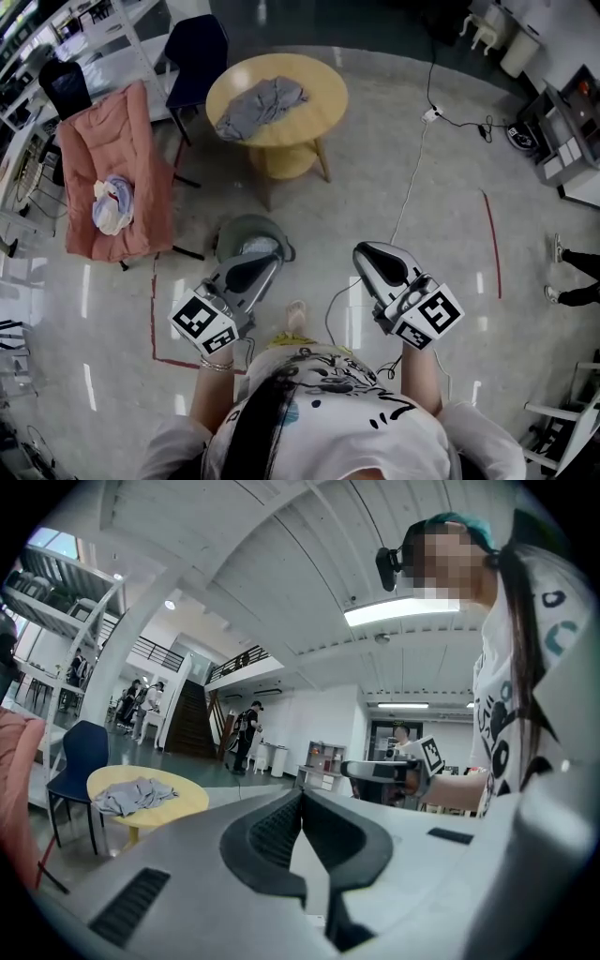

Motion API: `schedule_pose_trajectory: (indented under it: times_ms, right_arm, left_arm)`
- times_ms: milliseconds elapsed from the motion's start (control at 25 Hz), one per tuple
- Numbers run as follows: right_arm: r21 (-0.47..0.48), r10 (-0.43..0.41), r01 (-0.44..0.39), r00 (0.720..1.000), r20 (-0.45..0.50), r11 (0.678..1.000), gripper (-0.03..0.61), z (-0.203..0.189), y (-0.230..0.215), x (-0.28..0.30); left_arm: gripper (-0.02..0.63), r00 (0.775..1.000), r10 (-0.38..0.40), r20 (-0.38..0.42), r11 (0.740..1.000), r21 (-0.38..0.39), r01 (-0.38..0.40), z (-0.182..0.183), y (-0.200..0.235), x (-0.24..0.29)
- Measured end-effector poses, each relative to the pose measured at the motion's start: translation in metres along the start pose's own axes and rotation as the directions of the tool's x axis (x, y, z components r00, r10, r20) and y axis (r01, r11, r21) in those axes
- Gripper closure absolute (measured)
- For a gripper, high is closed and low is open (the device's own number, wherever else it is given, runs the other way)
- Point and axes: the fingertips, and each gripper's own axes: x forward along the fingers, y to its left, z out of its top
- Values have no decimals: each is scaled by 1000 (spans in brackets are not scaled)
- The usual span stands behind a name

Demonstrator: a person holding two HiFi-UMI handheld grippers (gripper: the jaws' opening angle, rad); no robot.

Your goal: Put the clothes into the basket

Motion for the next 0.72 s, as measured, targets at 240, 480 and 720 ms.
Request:
schedule_pose_trajectory:
  times_ms: [240,480,720]
  right_arm:
    - [-14,-14,14,1000,9,1000,548,14,-28,35]
    - [-21,-16,16,1000,10,1000,548,20,-46,65]
    - [-24,-36,36,999,12,999,548,22,-65,90]
  left_arm:
    - [598,1000,-21,6,1000,11,21,18,43,23]
    - [598,999,-32,10,999,12,32,27,78,35]
    - [598,999,-42,3,999,9,42,30,108,44]
